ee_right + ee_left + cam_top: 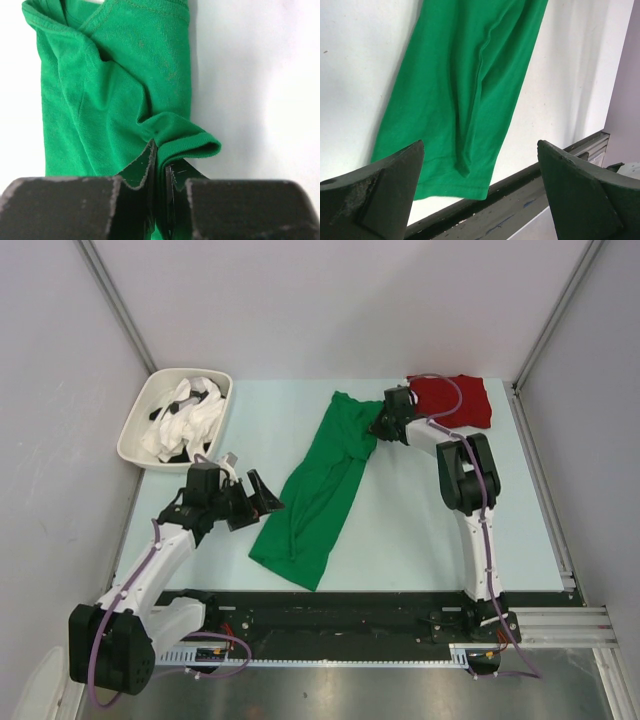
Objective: Fold and stack the t-shirts
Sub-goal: Fold the tshirt
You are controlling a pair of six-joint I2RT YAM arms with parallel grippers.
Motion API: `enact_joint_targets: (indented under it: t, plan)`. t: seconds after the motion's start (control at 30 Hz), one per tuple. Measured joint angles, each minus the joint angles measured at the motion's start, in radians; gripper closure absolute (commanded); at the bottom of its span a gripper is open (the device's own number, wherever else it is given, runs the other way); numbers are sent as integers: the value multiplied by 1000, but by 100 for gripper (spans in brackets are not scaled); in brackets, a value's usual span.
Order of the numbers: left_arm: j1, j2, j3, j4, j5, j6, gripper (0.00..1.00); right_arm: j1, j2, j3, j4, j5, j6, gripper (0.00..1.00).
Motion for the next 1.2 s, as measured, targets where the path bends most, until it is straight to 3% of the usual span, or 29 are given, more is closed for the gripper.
enact_joint_targets:
  t: [0.17,0.27,0.3,0.37,0.53,0.73,0.83,0.97,1.2]
  plan:
    - [0,11,3,8,4,-3,0,13,127,246,-120,30,-34,87]
    - [-3,16,3,35,10,-16,0,19,202,390,-182,35,-73,53]
    - [-6,18,3,45,14,-21,0,21,222,436,-198,38,-92,26]
    - [-19,22,2,61,15,-28,0,23,256,526,-242,39,-130,1]
    - [-54,11,-34,76,13,-29,0,13,216,540,-298,89,-241,0]
    - [-69,-34,-54,56,-7,-26,0,-1,-167,68,-299,144,-293,0]
    - [-70,-67,-54,34,-25,-23,0,24,-411,-163,-275,98,-265,0]
    - [-70,-105,-53,-1,-44,-22,0,163,-624,-320,-219,13,-202,0]
    - [-70,-136,-36,-88,-101,-18,0,503,-655,-417,-199,-35,-86,1]
